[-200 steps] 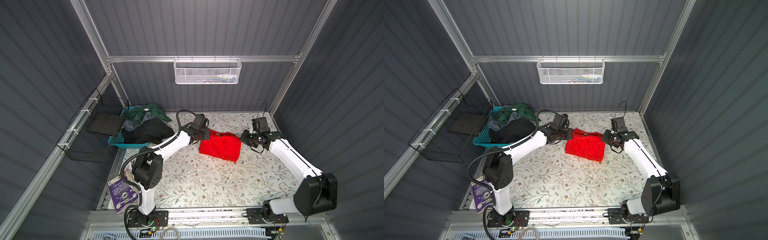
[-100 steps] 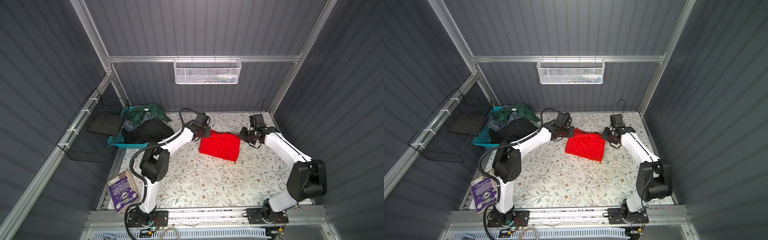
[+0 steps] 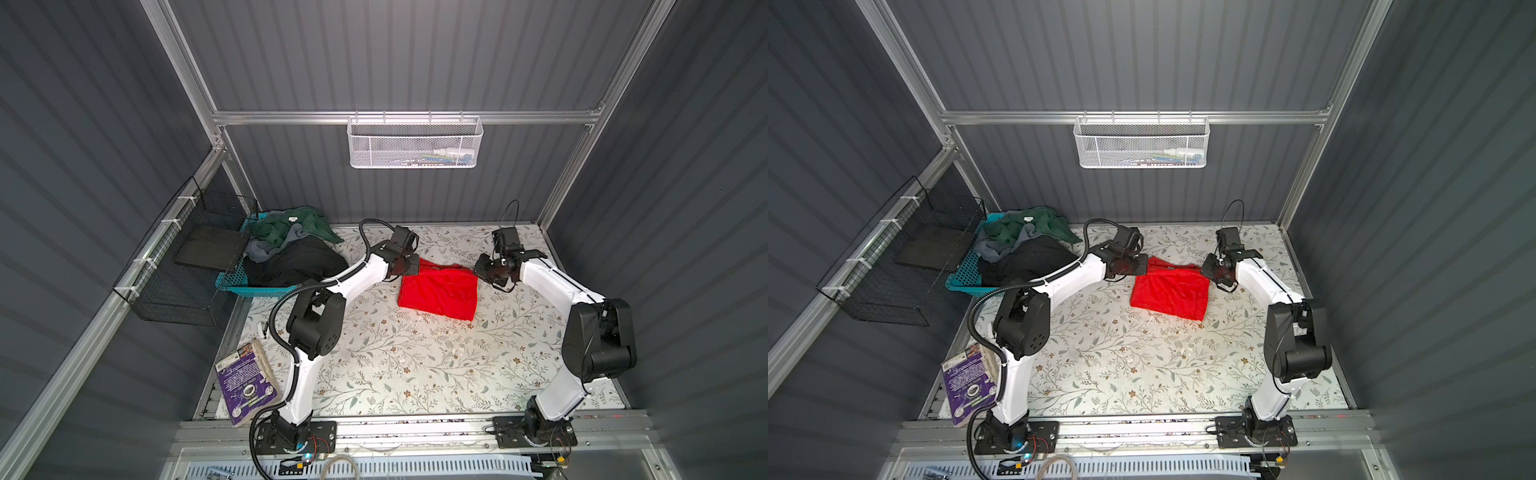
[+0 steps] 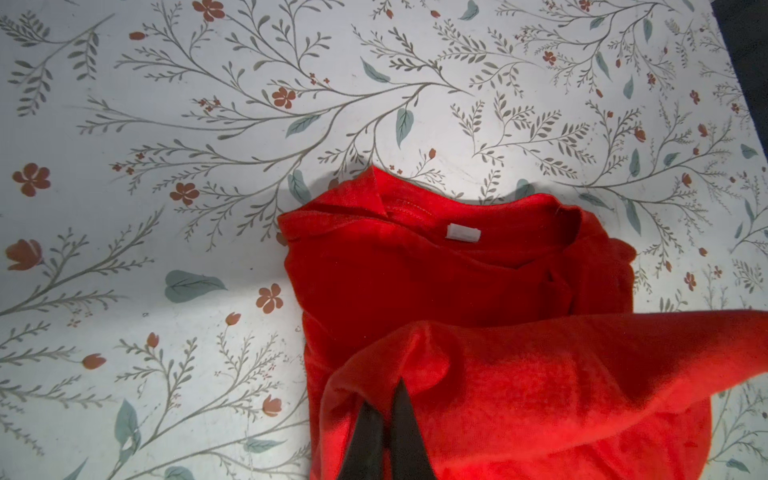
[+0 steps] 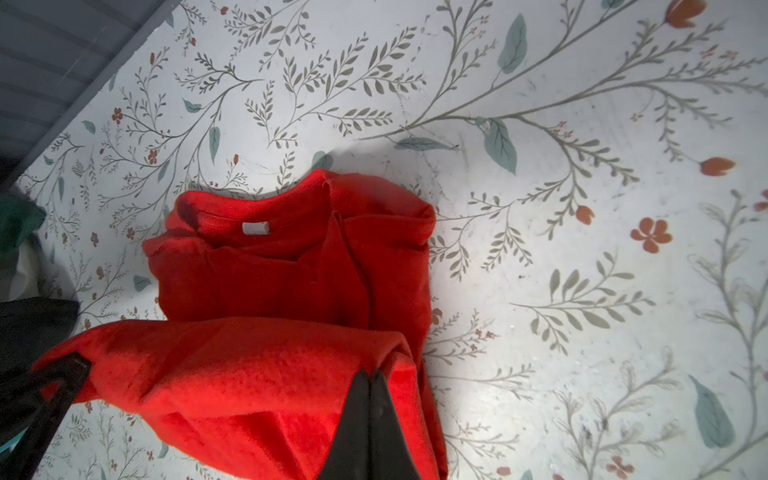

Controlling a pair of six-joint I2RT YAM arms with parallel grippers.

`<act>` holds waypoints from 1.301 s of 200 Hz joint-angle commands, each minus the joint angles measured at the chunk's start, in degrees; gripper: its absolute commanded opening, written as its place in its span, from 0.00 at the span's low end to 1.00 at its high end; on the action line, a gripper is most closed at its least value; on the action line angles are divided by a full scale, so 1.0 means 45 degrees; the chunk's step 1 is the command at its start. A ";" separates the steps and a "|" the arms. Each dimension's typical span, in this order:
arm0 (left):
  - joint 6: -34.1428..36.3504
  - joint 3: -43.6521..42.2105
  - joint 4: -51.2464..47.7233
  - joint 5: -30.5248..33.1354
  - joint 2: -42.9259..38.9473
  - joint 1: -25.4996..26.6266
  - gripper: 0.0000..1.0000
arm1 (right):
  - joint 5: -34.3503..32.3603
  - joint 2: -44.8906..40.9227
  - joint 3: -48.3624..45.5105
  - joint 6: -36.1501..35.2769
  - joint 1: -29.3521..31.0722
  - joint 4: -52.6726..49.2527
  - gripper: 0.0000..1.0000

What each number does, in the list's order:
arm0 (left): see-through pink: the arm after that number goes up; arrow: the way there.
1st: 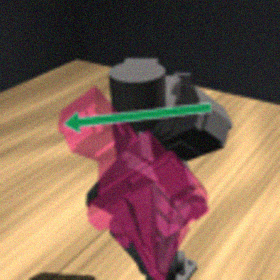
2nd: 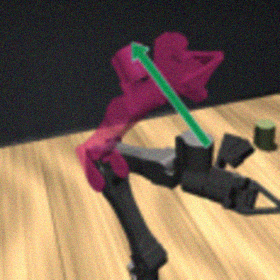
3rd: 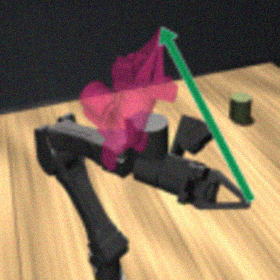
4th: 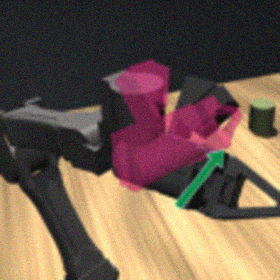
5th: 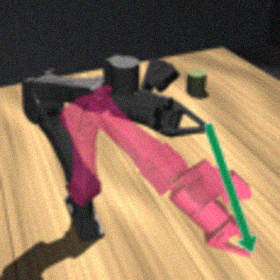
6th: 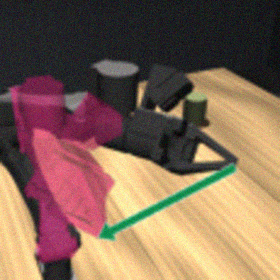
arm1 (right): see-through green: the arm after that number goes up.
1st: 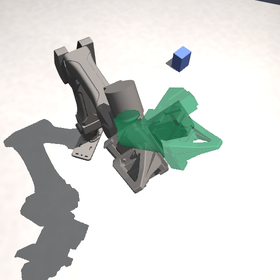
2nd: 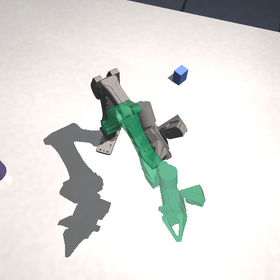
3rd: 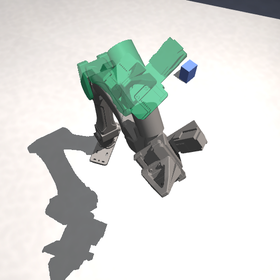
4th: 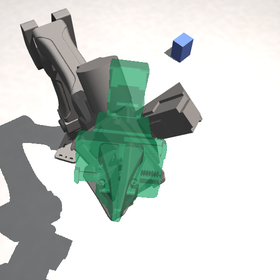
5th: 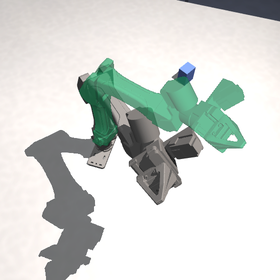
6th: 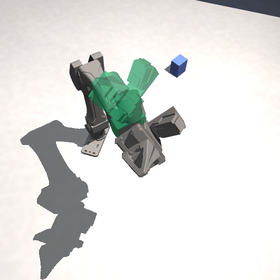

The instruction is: Fold and stack the t-shirts

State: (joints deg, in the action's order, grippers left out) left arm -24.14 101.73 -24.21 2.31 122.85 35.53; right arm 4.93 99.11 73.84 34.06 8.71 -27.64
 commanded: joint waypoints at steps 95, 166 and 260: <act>-0.0094 0.2044 0.0106 0.0051 0.1508 -0.0312 0.00 | -0.0475 0.1778 0.2030 0.0131 -0.0275 -0.0047 0.00; 0.0699 0.2329 -0.0038 0.1316 0.1888 -0.0615 0.99 | -0.0011 0.2770 0.2815 -0.0283 -0.0505 -0.0591 0.63; 0.0753 -0.2878 0.2785 0.0189 -0.1718 -0.0613 1.00 | 0.1547 0.0093 -0.0601 0.0283 -0.0534 0.0728 0.89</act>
State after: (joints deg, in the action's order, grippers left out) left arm -19.55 91.77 -14.85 9.21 116.42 32.80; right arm 7.44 100.49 75.48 33.58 6.50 -26.48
